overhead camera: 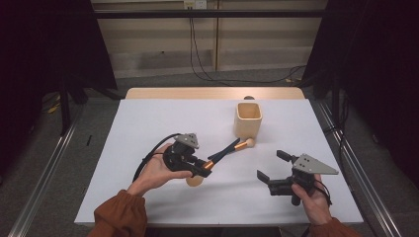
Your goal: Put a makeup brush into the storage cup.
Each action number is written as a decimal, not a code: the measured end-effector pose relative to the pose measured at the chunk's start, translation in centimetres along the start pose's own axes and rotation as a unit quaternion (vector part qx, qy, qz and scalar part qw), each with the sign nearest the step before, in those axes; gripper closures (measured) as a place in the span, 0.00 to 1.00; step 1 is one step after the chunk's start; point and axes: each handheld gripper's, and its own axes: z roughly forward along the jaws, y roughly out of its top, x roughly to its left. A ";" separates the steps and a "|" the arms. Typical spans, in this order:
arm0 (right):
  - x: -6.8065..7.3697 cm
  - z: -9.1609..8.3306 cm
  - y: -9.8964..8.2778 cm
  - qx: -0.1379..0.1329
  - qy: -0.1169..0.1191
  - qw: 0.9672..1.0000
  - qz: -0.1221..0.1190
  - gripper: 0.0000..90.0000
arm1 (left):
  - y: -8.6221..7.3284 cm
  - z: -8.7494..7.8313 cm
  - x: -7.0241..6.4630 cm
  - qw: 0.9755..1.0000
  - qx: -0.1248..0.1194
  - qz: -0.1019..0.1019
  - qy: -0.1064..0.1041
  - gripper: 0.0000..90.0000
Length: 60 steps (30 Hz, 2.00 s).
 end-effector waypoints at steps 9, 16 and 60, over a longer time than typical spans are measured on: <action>0.6 0.4 0.6 0.020 0.043 0.999 -0.020 0.00 | 0.6 0.6 -0.5 0.999 0.037 0.024 0.010 0.74; 1.0 1.1 1.1 0.049 0.065 0.996 -0.040 0.02 | 1.2 0.8 -0.6 0.997 0.070 0.031 0.008 0.74; 3.1 7.0 5.2 0.320 0.224 0.909 -0.145 0.04 | 2.5 1.8 -0.8 0.974 0.223 0.046 -0.012 0.74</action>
